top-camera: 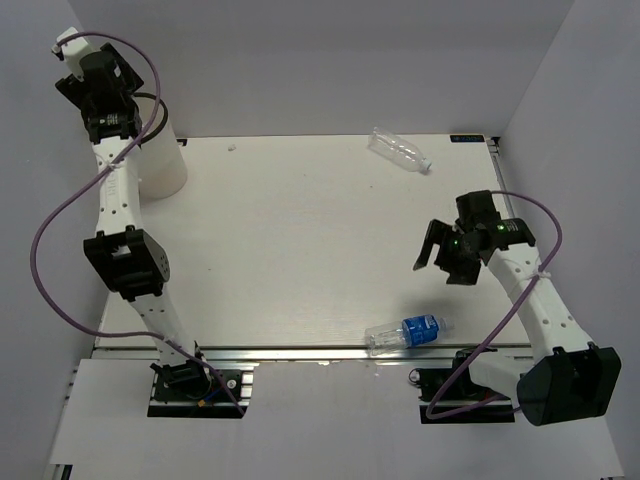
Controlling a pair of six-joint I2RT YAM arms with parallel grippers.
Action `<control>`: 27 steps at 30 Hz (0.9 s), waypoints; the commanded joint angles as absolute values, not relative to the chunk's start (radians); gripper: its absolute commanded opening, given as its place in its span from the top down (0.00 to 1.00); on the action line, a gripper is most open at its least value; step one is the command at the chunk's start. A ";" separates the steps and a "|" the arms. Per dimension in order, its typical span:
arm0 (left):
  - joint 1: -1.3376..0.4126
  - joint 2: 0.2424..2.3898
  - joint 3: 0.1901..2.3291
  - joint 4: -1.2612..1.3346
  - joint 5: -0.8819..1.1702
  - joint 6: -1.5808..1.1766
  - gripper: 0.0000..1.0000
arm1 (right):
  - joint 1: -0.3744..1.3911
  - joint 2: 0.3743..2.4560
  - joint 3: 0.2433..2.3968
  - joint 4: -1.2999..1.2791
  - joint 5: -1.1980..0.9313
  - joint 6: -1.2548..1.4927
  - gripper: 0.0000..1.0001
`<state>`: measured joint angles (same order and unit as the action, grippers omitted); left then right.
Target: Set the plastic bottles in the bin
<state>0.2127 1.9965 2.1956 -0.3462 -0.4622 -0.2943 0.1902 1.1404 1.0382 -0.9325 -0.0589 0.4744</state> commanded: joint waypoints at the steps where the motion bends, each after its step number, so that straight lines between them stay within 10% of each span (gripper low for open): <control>1: 0.210 1.878 2.166 -0.379 -0.382 -0.305 0.02 | 0.195 1.146 1.069 -1.253 -0.104 0.581 0.11; 10: 0.175 1.802 2.120 -0.451 0.139 -0.385 0.02 | 0.196 1.117 0.809 -1.263 -0.275 0.712 0.11; 27: -0.152 1.707 1.836 -0.591 0.261 -0.261 0.02 | 0.196 1.330 0.612 -0.680 -0.224 0.775 0.18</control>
